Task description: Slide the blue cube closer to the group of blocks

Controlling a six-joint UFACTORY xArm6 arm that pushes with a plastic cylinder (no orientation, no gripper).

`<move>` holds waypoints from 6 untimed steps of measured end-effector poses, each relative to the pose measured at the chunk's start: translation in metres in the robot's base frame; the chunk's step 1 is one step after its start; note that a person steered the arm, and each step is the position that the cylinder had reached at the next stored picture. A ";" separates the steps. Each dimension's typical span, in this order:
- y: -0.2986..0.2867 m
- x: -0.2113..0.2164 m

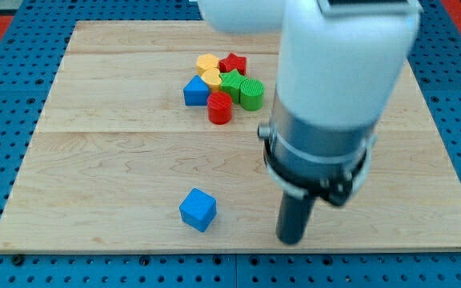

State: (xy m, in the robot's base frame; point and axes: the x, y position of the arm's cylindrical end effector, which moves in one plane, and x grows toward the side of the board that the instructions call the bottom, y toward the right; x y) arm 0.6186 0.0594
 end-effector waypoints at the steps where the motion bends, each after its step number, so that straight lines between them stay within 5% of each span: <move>1: -0.077 -0.025; 3: -0.143 -0.117; 4: -0.077 -0.066; 5: -0.113 -0.037; 6: -0.187 -0.055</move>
